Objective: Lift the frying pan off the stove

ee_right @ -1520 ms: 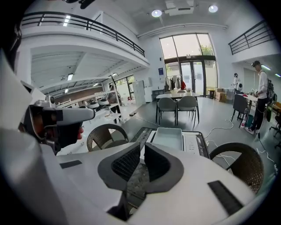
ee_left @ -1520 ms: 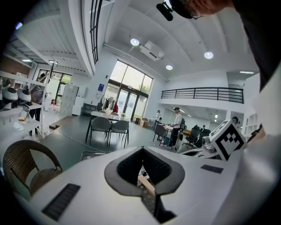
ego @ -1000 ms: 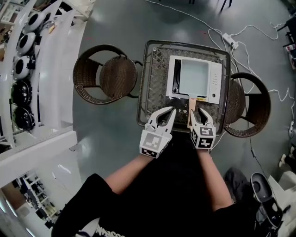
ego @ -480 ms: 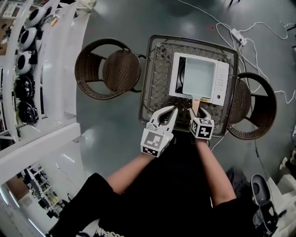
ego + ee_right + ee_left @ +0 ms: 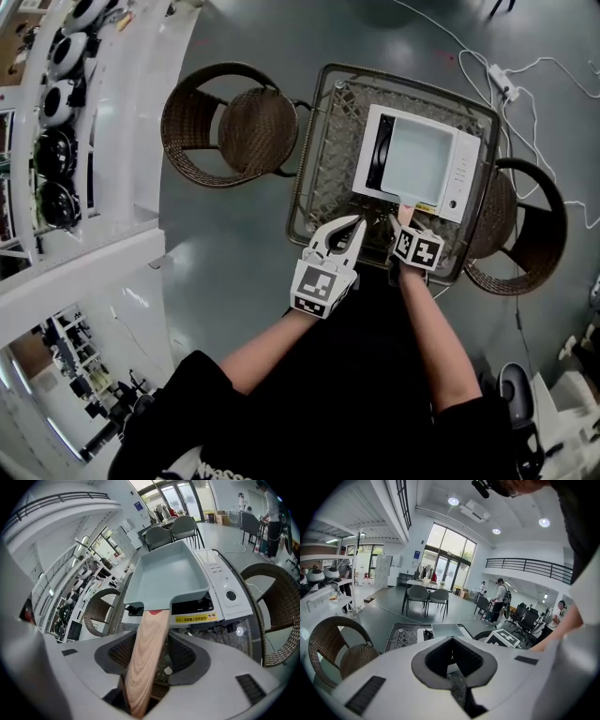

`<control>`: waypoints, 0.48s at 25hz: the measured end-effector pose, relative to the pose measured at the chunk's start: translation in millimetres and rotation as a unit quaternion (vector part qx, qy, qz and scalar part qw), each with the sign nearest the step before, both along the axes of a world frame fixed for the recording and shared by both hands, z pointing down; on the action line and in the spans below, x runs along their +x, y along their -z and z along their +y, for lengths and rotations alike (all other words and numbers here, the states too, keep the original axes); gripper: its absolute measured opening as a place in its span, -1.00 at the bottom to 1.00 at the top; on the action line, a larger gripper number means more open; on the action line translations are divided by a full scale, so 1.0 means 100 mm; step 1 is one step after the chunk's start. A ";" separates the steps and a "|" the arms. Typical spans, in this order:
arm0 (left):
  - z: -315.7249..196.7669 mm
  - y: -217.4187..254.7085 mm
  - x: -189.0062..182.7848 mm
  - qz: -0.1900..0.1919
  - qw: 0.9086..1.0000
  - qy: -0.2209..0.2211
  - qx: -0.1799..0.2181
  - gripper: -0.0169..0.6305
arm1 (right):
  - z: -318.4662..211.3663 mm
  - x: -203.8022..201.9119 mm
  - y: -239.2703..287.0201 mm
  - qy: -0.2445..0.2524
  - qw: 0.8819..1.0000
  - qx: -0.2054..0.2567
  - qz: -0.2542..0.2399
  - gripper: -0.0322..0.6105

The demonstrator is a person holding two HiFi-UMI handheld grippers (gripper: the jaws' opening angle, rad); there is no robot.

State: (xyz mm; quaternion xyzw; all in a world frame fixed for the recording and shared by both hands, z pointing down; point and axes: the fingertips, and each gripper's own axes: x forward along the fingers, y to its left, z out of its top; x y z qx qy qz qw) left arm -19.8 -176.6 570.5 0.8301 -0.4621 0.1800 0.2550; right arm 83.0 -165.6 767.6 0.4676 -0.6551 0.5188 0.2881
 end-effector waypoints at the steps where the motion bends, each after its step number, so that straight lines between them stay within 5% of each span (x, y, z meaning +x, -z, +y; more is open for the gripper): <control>1: 0.00 -0.01 0.00 0.000 1.000 0.002 -0.002 -0.91 | -0.02 0.01 0.00 -0.001 1.000 -0.005 0.002 -0.27; 12: -0.16 0.01 -0.04 0.011 1.000 0.024 0.001 -0.91 | -0.11 0.04 -0.03 -0.020 0.999 -0.025 -0.001 -0.33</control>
